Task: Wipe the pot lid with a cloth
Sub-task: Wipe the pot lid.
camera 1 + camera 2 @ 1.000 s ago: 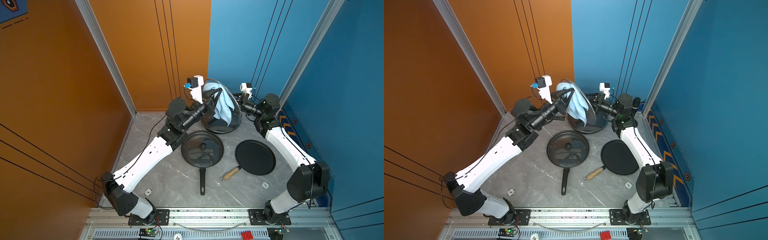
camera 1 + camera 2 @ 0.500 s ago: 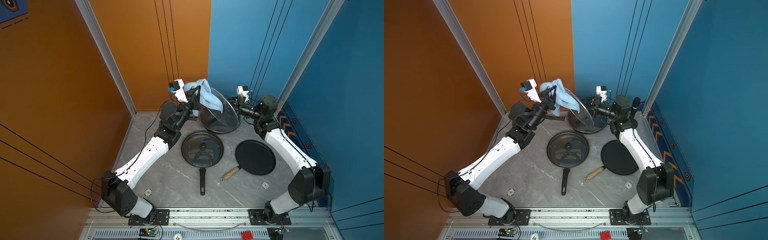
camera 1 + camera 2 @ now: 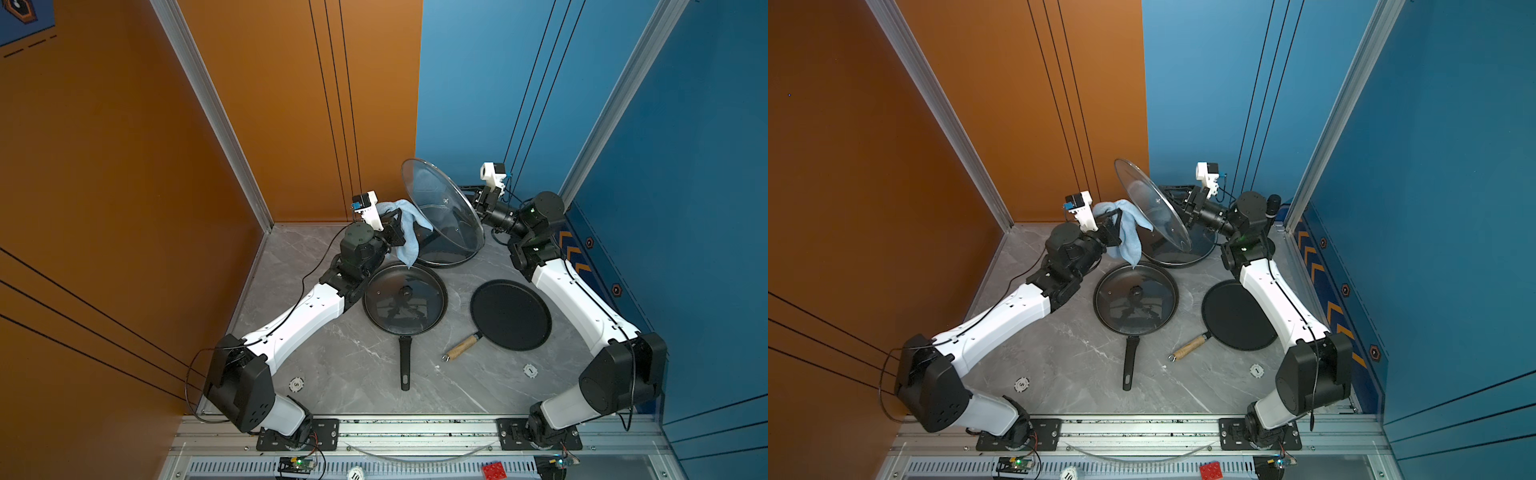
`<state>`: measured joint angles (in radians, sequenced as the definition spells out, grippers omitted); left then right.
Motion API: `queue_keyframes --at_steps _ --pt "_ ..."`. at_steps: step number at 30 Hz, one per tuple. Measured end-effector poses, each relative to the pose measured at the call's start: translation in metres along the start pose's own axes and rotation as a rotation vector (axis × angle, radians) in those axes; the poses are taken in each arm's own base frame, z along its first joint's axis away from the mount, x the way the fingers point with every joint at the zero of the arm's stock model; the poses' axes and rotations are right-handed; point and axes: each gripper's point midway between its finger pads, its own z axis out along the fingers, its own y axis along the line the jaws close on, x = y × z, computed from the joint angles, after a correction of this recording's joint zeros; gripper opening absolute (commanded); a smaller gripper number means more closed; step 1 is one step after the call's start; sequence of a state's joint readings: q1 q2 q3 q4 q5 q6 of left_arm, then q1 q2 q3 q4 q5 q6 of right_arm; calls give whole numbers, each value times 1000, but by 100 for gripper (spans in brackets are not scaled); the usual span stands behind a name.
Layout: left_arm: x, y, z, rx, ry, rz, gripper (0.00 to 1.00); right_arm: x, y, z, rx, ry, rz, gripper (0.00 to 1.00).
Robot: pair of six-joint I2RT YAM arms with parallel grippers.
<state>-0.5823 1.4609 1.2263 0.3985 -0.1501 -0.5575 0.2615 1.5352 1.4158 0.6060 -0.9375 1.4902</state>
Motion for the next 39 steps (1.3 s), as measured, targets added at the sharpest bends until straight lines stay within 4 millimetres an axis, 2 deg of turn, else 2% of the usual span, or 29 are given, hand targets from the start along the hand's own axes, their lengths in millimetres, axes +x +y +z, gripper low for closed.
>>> queue_keyframes --at_steps 3,8,11,14,16,18,20,25,28,31,34,37,39 --pt "-23 -20 -13 38 -30 30 0 -1 -4 0 5 -3 6 5" --pt "-79 -102 -45 248 -122 92 0 -7 -25 5 25 -17 38 5" --pt "-104 -142 -63 371 -170 102 0 -11 -46 9 44 -22 80 4" --pt "-113 -167 -70 458 -189 103 0 -13 -62 12 55 -20 118 4" --pt "-106 -174 -64 489 -174 103 0 -13 -68 15 54 -20 136 4" --pt "-87 -173 -50 486 -134 96 0 -14 -69 16 45 -22 149 4" --pt "-61 -162 -36 457 -83 89 0 -15 -67 17 28 -28 155 4" --pt "9 -114 -14 322 55 64 0 -30 -58 25 -41 -44 175 4" --pt "34 -88 -9 245 101 40 0 -37 -50 28 -94 -53 188 4" --pt "48 -68 -7 178 125 23 0 -42 -44 26 -128 -62 203 4" --pt "53 -58 -7 134 137 24 0 -48 -40 19 -143 -75 201 4" --pt "44 -59 -11 134 125 33 0 -57 -41 12 -137 -96 190 4" --pt "29 -69 -13 156 101 37 0 -61 -45 9 -126 -107 189 4"
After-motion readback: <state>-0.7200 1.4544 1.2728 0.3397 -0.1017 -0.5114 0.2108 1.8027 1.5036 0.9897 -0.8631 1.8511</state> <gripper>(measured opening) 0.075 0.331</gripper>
